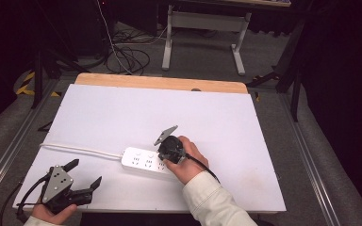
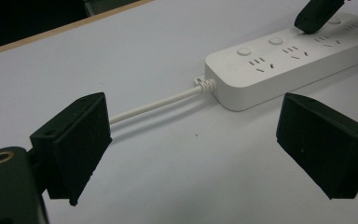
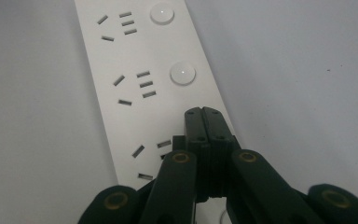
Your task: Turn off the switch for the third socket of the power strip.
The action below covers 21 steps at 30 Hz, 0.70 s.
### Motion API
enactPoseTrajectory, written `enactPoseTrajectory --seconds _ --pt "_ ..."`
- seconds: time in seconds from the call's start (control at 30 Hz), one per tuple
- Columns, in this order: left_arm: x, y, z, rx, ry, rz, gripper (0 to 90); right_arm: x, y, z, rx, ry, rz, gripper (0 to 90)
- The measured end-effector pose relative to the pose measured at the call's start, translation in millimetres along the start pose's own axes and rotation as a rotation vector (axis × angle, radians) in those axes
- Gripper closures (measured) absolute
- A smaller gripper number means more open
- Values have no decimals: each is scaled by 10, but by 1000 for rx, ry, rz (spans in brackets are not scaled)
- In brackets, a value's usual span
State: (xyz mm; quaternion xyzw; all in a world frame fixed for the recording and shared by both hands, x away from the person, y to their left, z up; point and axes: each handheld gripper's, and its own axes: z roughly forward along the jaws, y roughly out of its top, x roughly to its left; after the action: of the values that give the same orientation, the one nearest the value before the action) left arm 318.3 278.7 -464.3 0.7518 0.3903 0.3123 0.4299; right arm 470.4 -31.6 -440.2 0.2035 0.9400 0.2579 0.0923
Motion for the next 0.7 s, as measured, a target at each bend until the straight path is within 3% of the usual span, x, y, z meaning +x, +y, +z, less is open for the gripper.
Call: enactPoseTrajectory --seconds 0.1,0.7 --pt "2 -1 1 2 -1 0 104 18 10 0 9 -11 6 900" --pt "3 -1 8 4 -2 1 104 -46 -4 14 4 22 40 900"
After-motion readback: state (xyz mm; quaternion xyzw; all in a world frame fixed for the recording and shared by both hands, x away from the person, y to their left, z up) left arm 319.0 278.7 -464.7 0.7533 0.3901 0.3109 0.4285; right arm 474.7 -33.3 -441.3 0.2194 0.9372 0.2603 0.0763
